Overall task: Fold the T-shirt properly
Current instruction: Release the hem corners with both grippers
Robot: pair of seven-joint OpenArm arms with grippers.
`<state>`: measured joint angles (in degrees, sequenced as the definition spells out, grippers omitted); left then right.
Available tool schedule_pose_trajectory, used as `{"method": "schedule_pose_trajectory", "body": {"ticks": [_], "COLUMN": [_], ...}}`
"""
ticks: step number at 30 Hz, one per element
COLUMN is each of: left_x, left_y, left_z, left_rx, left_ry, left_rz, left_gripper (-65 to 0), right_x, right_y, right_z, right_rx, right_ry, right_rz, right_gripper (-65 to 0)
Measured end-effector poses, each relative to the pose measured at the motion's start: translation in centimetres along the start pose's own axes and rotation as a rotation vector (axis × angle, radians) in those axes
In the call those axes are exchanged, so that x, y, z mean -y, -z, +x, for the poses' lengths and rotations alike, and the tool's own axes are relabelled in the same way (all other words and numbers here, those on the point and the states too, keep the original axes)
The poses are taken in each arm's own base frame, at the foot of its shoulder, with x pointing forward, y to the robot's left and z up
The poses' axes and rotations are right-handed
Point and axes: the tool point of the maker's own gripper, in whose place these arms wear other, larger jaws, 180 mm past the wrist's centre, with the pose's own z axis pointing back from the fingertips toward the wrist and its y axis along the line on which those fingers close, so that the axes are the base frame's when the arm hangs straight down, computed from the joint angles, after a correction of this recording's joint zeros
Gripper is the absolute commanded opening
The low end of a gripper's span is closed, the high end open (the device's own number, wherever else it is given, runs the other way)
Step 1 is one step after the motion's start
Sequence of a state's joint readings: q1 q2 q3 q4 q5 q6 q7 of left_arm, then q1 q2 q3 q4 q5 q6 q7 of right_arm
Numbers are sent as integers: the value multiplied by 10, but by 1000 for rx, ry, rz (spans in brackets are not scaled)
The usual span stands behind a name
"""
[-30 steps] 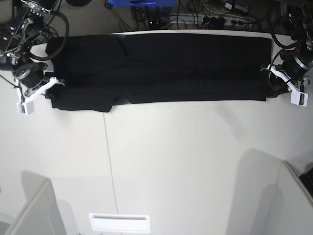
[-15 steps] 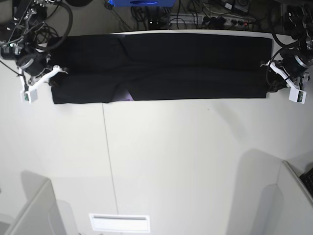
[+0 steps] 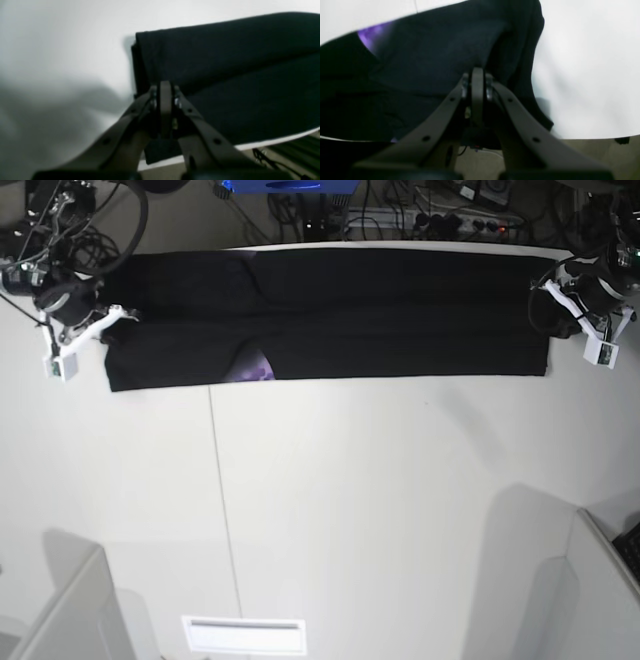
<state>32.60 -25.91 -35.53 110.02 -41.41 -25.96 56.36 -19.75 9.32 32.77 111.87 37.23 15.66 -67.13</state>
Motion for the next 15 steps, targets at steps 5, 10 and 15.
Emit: {"method": "schedule_pose_trajectory", "body": {"ticks": [5,10,15], "left_x": [0,1,2], "left_y": [0,0,0], "left_z": [-3,-3,-4], "left_rx": [-10,-10,-10], "left_ry": [26,25,19], "left_rz": [-5,-6,-7], "left_gripper": [-650,-650,-650], "right_x": [4,6,6], "right_y": [6,9,9], "right_z": [-8,-14,-13], "right_rx": [-30,-47,-47], "right_ry": [19,33,33], "right_rz": [0,2,2], "right_gripper": [-650,-650,-650]}}
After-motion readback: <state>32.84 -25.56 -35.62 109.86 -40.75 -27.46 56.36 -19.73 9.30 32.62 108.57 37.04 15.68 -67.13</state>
